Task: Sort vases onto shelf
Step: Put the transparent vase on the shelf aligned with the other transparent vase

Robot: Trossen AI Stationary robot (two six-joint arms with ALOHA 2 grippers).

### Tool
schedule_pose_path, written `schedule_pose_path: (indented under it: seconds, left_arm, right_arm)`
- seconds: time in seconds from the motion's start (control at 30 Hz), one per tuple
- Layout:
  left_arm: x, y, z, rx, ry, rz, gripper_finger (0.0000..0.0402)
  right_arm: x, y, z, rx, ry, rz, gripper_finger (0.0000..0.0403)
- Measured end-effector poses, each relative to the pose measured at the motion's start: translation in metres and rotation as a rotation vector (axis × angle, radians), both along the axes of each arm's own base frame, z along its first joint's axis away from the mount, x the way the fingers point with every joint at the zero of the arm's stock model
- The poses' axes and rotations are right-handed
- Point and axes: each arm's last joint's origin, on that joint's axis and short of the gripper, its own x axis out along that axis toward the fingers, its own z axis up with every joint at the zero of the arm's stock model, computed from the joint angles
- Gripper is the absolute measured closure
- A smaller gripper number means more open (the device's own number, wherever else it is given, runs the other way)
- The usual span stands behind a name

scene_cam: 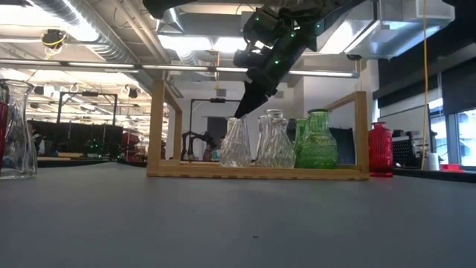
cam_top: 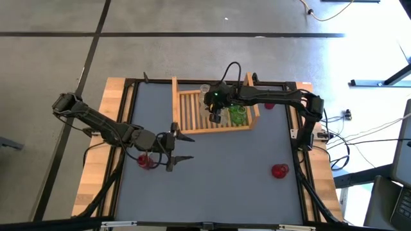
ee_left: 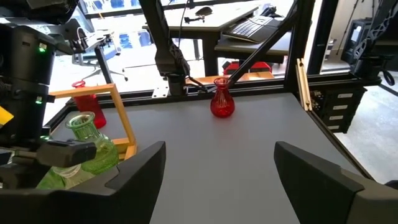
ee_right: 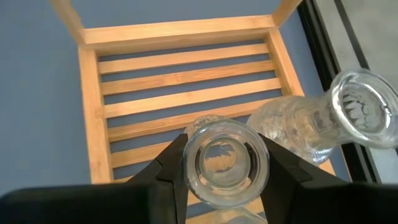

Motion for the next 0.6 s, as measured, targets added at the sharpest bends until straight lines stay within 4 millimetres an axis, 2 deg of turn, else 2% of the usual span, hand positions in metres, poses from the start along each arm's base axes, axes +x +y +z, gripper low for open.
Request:
schedule_pose_path:
  seconds: [0.43,0.6]
  left_arm:
    - [0.0,0.0,0.0,-0.001,0.0,0.0,0.0107]
    - [0.0,0.0,0.0,0.001,0.0,0.0,0.0107]
  right_arm:
    - [0.0,0.0,0.001,-0.011,-0.007,-0.015,0.0169]
    - [-0.008,0.009,0.023,-0.034,-0.049,-0.005,0.0164]
